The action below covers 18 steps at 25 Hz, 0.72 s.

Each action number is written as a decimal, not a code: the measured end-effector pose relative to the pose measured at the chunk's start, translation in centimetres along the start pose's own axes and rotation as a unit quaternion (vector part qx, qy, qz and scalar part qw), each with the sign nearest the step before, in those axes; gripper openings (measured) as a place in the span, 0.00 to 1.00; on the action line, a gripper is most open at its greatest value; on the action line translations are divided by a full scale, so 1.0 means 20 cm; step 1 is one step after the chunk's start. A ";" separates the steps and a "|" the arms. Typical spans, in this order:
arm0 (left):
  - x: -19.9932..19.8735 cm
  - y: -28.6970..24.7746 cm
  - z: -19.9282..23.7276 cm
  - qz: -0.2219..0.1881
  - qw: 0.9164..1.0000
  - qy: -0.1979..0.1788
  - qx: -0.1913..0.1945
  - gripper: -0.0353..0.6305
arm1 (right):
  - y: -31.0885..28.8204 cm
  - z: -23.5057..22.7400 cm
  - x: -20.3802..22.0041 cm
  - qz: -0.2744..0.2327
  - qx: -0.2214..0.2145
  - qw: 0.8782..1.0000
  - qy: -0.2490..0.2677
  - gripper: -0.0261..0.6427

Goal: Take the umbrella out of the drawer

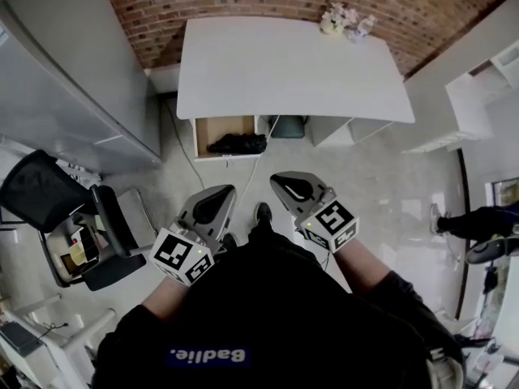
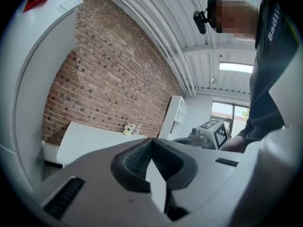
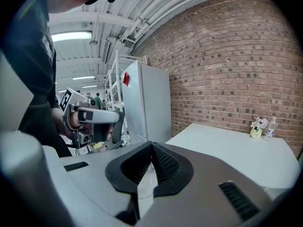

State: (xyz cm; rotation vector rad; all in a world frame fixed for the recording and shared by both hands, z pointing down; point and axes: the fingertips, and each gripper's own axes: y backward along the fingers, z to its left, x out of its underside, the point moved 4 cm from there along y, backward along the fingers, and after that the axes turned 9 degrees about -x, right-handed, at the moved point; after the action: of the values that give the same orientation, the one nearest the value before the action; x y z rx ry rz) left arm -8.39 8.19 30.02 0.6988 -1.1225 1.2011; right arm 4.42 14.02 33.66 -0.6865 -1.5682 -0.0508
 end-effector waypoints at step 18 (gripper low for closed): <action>-0.09 -0.59 0.19 -0.012 0.989 0.015 -0.144 0.05 | -0.40 -0.86 0.32 0.105 -0.092 0.990 0.027 0.08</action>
State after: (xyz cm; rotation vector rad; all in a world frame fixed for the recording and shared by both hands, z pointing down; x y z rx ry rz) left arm 1.85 0.93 31.18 0.4703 -1.2286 1.0005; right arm 16.45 2.61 44.97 -0.9849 -1.4435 -0.0585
